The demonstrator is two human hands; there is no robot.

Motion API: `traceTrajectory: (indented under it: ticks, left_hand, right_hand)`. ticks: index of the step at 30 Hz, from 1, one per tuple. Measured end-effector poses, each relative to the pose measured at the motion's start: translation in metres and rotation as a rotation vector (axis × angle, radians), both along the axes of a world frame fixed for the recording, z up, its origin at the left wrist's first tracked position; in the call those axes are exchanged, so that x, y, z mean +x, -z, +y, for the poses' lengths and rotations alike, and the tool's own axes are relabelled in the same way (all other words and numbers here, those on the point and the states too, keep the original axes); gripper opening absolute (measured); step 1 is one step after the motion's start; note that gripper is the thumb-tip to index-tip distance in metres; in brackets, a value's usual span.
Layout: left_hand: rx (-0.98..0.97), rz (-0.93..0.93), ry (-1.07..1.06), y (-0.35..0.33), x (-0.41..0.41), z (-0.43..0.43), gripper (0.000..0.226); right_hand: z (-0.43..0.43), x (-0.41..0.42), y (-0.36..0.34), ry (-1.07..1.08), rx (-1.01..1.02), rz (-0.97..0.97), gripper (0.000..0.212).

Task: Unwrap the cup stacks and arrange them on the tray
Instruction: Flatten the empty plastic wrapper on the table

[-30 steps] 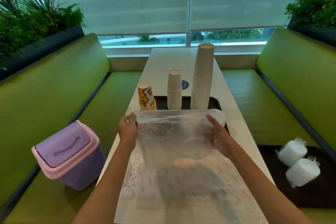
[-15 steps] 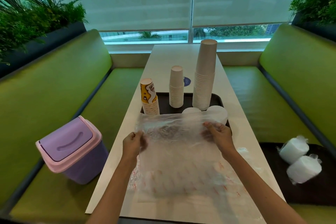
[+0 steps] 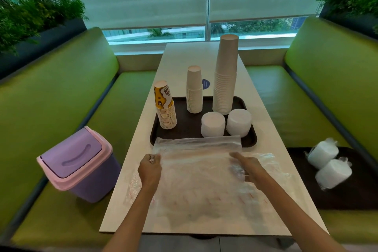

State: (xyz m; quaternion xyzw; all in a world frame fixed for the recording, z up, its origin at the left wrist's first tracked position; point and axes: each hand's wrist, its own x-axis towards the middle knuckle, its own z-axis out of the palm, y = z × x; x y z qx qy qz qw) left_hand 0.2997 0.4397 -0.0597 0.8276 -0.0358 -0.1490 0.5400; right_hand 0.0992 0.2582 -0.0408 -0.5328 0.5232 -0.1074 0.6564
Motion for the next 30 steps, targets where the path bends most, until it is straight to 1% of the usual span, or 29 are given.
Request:
traceTrajectory:
  ticks: [1, 3, 5, 7, 9, 12, 16, 18, 21, 23, 26, 28, 30]
  left_hand:
    - [-0.008, 0.031, 0.0, 0.002, -0.002, 0.001, 0.022]
    - [-0.023, 0.124, 0.004, 0.001, -0.005, 0.003, 0.029]
    - [-0.003, 0.271, 0.013, 0.001, -0.003, 0.007, 0.041]
    - [0.006, 0.428, 0.021, 0.007, 0.001, 0.017, 0.05]
    - [-0.018, 0.524, 0.044, 0.013, 0.0, 0.024, 0.044]
    - [-0.021, 0.5, 0.106, 0.015, -0.008, 0.028, 0.019]
    - [-0.002, 0.416, 0.132, 0.019, -0.014, 0.026, 0.024]
    - [0.017, 0.389, 0.135, 0.021, -0.013, 0.023, 0.026]
    - [0.038, 0.356, 0.141, 0.025, -0.016, 0.015, 0.03]
    - [0.054, 0.339, 0.157, 0.029, -0.021, 0.013, 0.031]
    - [0.086, 0.326, 0.153, 0.032, -0.023, 0.012, 0.033]
    - [0.087, 0.322, 0.149, 0.031, -0.024, 0.011, 0.034]
    - [0.086, 0.328, 0.146, 0.031, -0.027, 0.011, 0.033]
  right_hand:
    - [0.002, -0.001, 0.003, 0.002, 0.001, 0.024, 0.031]
    - [0.006, -0.002, 0.006, 0.014, -0.015, 0.052, 0.02]
    - [0.008, -0.004, 0.008, 0.047, -0.024, 0.071, 0.012]
    - [0.009, -0.007, 0.011, 0.083, -0.023, 0.08, 0.011]
    - [0.012, -0.01, 0.013, 0.093, -0.022, 0.079, 0.012]
    - [0.014, -0.012, 0.017, 0.088, -0.054, 0.084, 0.021]
    - [0.021, -0.015, 0.027, 0.146, -0.131, 0.112, 0.053]
    - [0.026, -0.021, 0.027, 0.17, -0.11, 0.121, 0.06]
    - [0.027, -0.031, 0.026, 0.206, -0.024, 0.105, 0.049]
    - [0.028, -0.037, 0.029, 0.221, -0.021, 0.088, 0.041]
    - [0.028, -0.039, 0.028, 0.166, -0.089, 0.054, 0.029]
    - [0.026, -0.039, 0.026, 0.124, -0.172, 0.025, 0.021]
    - [0.023, -0.038, 0.023, 0.107, -0.231, -0.05, 0.014]
